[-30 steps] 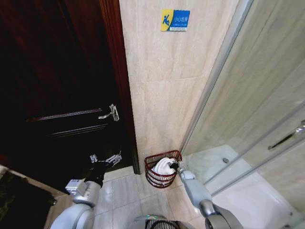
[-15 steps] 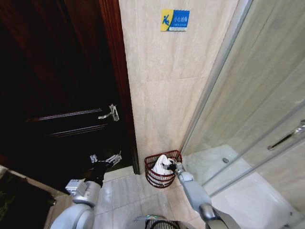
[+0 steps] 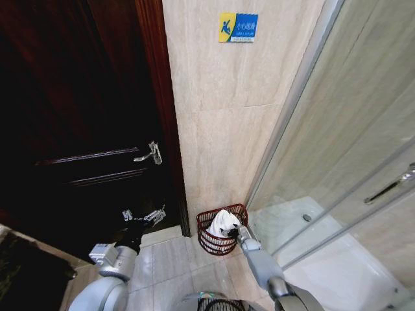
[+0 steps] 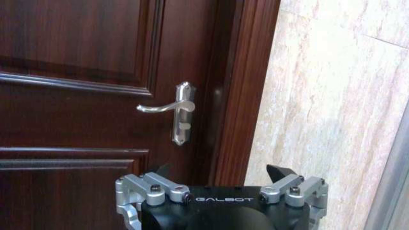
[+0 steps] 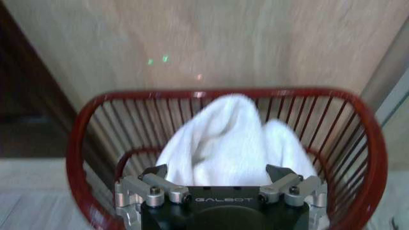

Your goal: Discard the used towel into the hamper.

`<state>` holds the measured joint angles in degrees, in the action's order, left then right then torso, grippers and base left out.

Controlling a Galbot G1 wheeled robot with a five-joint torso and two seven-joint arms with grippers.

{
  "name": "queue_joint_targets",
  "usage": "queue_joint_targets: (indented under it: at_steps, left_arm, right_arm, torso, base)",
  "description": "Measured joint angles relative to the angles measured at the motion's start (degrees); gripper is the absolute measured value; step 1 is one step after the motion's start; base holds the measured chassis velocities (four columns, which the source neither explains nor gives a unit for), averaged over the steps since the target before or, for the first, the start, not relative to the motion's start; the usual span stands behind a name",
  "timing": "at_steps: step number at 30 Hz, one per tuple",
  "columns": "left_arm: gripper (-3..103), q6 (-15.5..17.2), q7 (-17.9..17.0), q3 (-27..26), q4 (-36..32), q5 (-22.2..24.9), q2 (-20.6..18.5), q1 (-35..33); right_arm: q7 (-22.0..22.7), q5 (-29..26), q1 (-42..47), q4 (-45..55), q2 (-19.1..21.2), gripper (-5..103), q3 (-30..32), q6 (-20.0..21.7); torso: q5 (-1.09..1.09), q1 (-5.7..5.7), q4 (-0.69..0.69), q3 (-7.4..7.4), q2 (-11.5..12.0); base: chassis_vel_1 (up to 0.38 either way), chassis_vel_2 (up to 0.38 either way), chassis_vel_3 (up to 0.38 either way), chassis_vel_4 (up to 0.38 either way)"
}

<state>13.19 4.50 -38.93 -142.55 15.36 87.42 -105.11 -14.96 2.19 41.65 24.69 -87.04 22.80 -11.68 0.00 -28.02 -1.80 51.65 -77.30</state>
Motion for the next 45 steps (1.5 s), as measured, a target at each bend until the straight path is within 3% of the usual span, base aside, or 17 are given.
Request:
queue_joint_targets:
  at_steps: [7, 13, 17, 20, 21, 23, 24, 27, 31, 36, 38, 45]
  left_arm:
    - [100, 0.0, 0.0, 0.0, 0.0, 0.0, 0.0, 0.0]
    - [100, 0.0, 0.0, 0.0, 0.0, 0.0, 0.0, 0.0]
    - [100, 0.0, 0.0, 0.0, 0.0, 0.0, 0.0, 0.0]
    - [100, 0.0, 0.0, 0.0, 0.0, 0.0, 0.0, 0.0]
    - [100, 0.0, 0.0, 0.0, 0.0, 0.0, 0.0, 0.0]
    - [100, 0.0, 0.0, 0.0, 0.0, 0.0, 0.0, 0.0]
    - [100, 0.0, 0.0, 0.0, 0.0, 0.0, 0.0, 0.0]
    - [100, 0.0, 0.0, 0.0, 0.0, 0.0, 0.0, 0.0]
    - [100, 0.0, 0.0, 0.0, 0.0, 0.0, 0.0, 0.0]
    - [100, 0.0, 0.0, 0.0, 0.0, 0.0, 0.0, 0.0]
    - [100, 0.0, 0.0, 0.0, 0.0, 0.0, 0.0, 0.0]
    - [100, 0.0, 0.0, 0.0, 0.0, 0.0, 0.0, 0.0]
  right_arm:
    - [4.2, -0.8, 0.5, 0.9, -1.6, 100, 0.5, -12.5]
    - [6.0, 0.0, 4.8, 5.5, -1.5, 100, 1.9, -13.9]
    - [6.2, -0.2, 10.8, 14.3, -0.5, 100, 2.7, -11.0]
    - [7.1, -4.8, 19.5, 31.3, 1.1, 100, 2.2, -3.1]
    - [7.1, -4.8, 19.5, 31.3, 1.1, 100, 2.2, -3.1]
    - [9.3, -6.5, 28.8, 48.2, 2.3, 100, 2.3, 2.9]
    - [9.3, -6.5, 28.8, 48.2, 2.3, 100, 2.3, 2.9]
    - [11.3, -6.7, 38.9, 64.7, 2.3, 100, 4.6, 6.1]
    - [11.6, -6.4, 45.6, 74.1, 2.1, 100, 6.1, 6.7]
    - [11.1, -6.1, 60.0, 89.8, 0.6, 100, 9.0, 8.6]
    - [10.5, -6.2, 61.6, 91.5, 0.4, 100, 9.3, 8.7]
    - [7.6, -8.6, 68.6, 99.7, -1.4, 100, 12.0, 3.7]
  torso:
    - [0.0, 0.0, -0.02, 0.0, 0.0]
    - [0.0, 0.0, 0.0, 0.0, 0.0]
    - [0.0, 0.0, -0.01, -0.01, 0.0]
    - [0.0, 0.0, 0.01, 0.0, 0.0]
    - [0.0, 0.0, 0.01, 0.0, 0.0]
    - [0.0, 0.0, 0.01, -0.01, 0.0]
    - [0.0, 0.0, 0.01, -0.01, 0.0]
    - [-0.02, 0.01, 0.0, -0.02, 0.0]
    - [0.01, 0.01, -0.01, -0.02, 0.0]
    - [-0.01, 0.01, 0.0, -0.01, 0.0]
    - [0.0, 0.01, 0.01, -0.01, 0.0]
    - [0.0, 0.0, -0.01, -0.01, 0.0]
  base:
    - [0.0, 0.0, 0.0, 0.0]
    - [0.0, 0.0, 0.0, 0.0]
    - [0.0, 0.0, 0.0, 0.0]
    - [0.0, 0.0, 0.0, 0.0]
    - [0.0, 0.0, 0.0, 0.0]
    - [0.0, 0.0, 0.0, 0.0]
    - [0.0, 0.0, 0.0, 0.0]
    - [0.0, 0.0, 0.0, 0.0]
    - [0.0, 0.0, 0.0, 0.0]
    - [0.0, 0.0, 0.0, 0.0]
    - [0.0, 0.0, 0.0, 0.0]
    - [0.0, 0.0, 0.0, 0.0]
